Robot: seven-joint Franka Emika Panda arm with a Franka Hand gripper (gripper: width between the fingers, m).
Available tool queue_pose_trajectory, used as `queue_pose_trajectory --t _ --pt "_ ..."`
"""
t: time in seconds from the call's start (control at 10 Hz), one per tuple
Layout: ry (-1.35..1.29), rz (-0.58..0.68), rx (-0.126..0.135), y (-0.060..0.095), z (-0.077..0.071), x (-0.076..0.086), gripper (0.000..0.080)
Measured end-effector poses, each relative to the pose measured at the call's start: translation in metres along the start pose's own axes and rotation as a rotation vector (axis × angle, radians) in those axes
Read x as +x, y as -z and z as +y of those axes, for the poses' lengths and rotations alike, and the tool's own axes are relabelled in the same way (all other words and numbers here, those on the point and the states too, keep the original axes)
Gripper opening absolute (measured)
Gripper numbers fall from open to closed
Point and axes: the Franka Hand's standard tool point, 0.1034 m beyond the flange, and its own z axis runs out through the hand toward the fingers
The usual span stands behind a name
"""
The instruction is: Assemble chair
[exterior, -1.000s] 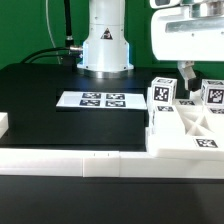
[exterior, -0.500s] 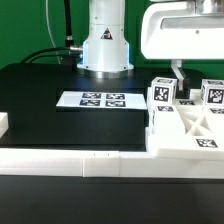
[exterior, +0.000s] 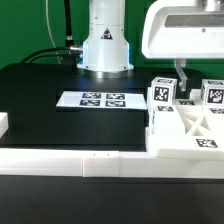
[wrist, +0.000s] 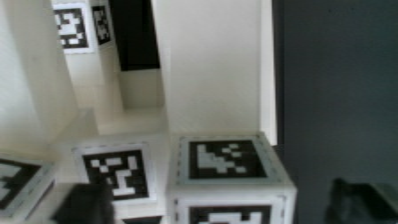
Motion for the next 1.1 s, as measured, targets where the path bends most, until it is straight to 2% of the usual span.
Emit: queue_pose_trajectory --t 0.1,0.2,0.5,0.8,1.1 --pt "0.0 0.0 0.0 0.0 0.0001 0.0 0.0385" --pt "-0.001 0.0 0.0 0.0001 0.0001 0.0001 0.0283" --pt "-0.064 0.0 0.001 0.0001 0.0 0.0001 0.0284" --pt "-0.493 0.037 0.054 -0.0007 -0.005 0.0016 0.0284" --pt "-0.717 0.048 0.064 -0.001 -0.0068 0.0019 0.0284"
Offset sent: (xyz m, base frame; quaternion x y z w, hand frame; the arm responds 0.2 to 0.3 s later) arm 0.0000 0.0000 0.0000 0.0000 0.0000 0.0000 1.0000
